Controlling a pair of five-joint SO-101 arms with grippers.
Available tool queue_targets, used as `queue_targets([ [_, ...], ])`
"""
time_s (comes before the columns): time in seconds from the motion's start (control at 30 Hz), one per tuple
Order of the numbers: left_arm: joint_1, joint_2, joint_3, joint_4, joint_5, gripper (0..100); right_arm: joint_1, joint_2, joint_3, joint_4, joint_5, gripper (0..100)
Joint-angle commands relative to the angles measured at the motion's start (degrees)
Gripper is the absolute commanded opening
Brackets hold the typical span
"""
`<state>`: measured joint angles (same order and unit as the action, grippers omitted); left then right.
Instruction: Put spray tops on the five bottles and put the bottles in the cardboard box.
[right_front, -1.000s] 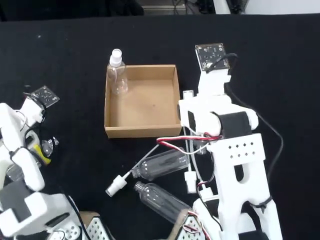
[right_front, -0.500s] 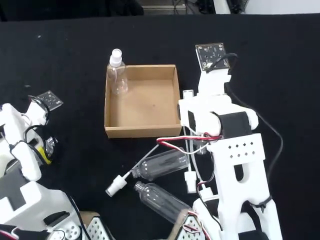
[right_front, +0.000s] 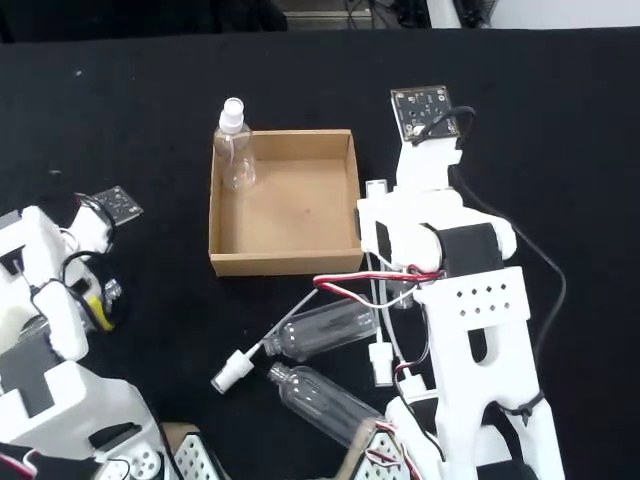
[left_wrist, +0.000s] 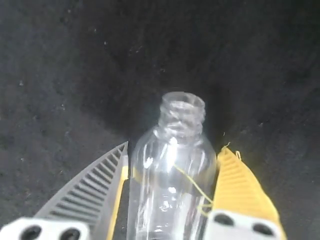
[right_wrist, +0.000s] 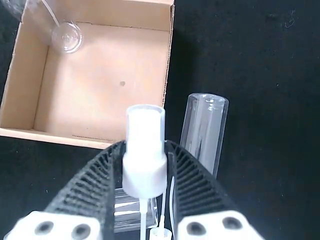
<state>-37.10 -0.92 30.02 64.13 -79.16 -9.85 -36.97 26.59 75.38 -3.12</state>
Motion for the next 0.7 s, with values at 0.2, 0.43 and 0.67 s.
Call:
queue_targets([
  [0.2,0.7,-1.0,2.2,-3.3,6.3,4,-0.7,-2.2,-2.9,-1.1,-0.3,1.1],
  [0.43,-4.4,-9.7,0.3,-3.2,12.3,3,-0.7,-1.9,-14.6,1.4,-0.7,1.1],
  [0.67,-2.7,-32.4,7.2,-1.9,24.9,3,-1.5,-2.1,-26.5,1.9,-4.1,1.1],
])
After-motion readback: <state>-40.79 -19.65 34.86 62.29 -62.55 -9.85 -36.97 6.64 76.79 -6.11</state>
